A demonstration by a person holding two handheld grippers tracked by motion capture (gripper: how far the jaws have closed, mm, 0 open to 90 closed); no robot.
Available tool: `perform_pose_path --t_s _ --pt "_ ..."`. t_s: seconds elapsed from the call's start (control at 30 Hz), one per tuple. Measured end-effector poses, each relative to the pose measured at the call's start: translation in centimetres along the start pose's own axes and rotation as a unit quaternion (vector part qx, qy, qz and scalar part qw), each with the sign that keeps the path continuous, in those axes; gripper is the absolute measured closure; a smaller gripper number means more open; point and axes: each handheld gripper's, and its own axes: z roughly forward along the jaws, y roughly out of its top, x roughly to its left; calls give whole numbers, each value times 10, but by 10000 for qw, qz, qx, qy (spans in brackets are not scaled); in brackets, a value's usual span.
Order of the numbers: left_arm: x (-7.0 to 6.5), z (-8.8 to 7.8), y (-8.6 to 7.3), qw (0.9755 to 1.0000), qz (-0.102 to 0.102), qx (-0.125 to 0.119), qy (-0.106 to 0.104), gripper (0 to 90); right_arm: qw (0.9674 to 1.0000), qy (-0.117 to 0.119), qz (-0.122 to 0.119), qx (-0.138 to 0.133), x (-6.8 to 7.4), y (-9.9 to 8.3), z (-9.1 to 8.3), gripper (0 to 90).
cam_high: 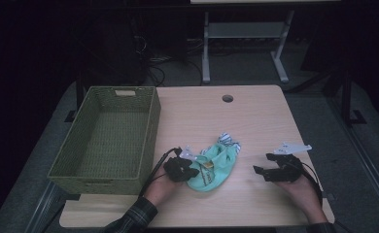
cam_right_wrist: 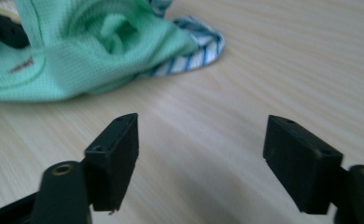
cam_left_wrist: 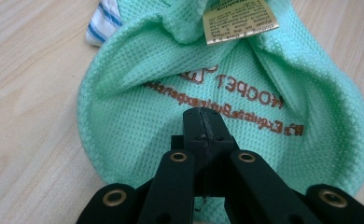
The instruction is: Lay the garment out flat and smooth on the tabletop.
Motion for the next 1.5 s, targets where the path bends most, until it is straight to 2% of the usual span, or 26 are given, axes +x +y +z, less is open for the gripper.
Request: perform_pose_path --t_s 0.2,0.33,0.4,0.5,0.6,0.7,0.73,0.9,0.93,1.2,1.27,1.37,1.5 --pt "-2 1 0 10000 19 -20 48 896 9998 113 -54 -130 -2 19 10 390" --pt "-2 0 1 10000 28 17 55 896 9998 182 -84 -52 -3 28 18 439" --pt "-2 0 1 10000 41 19 61 896 9997 196 -148 -97 -4 31 23 472" --pt "-2 0 1 10000 16 16 60 896 9996 246 -82 -143 -5 33 30 533" --pt "-2 0 1 10000 1 -1 60 896 9994 342 -20 -3 -8 38 37 570" --pt "-2 0 1 10000 26 18 60 896 9992 394 -25 -81 -8 45 42 615" --pt "-2 0 1 10000 31 17 63 896 9990 419 20 -131 -8 47 43 627" --pt "-3 0 1 10000 37 25 72 896 9988 488 50 -26 -8 57 53 654" --pt "-3 0 1 10000 52 32 77 896 9989 467 -3 -63 -8 57 56 666" --pt "-3 0 1 9999 69 30 107 896 9982 570 166 44 -9 55 73 692" --pt "-3 1 1 9999 86 27 110 896 9983 579 104 24 -10 55 77 692" --pt "-4 0 2 9999 89 42 116 896 9980 607 134 101 -8 54 83 693" --pt "-4 0 1 9999 96 37 119 896 9978 591 129 286 -6 51 89 739"
